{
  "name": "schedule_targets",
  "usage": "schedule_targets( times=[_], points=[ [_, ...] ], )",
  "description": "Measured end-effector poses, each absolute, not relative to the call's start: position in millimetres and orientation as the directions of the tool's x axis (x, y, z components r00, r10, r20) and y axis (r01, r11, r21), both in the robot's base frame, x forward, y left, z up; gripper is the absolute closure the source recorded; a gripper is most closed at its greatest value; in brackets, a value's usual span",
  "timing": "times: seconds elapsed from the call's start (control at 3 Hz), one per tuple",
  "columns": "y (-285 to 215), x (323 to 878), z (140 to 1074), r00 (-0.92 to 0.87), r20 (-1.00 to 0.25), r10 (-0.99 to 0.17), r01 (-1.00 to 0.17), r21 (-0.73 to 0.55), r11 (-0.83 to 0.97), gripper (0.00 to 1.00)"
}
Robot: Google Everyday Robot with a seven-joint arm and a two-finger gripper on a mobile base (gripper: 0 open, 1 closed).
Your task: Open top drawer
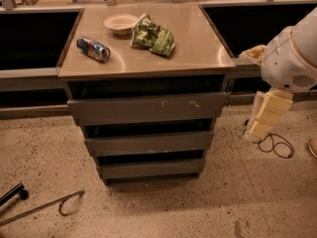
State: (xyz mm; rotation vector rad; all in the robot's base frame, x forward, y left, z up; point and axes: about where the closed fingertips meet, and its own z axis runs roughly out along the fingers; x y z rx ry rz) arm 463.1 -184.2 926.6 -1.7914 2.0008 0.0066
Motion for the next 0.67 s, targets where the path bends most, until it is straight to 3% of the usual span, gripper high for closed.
schedule_targets(
  times=[0.67],
  points=[
    [-170.2, 477.4, 879.9, -0.019, -0.378, -0.926, -0.953, -0.274, 0.131, 0.0]
  ],
)
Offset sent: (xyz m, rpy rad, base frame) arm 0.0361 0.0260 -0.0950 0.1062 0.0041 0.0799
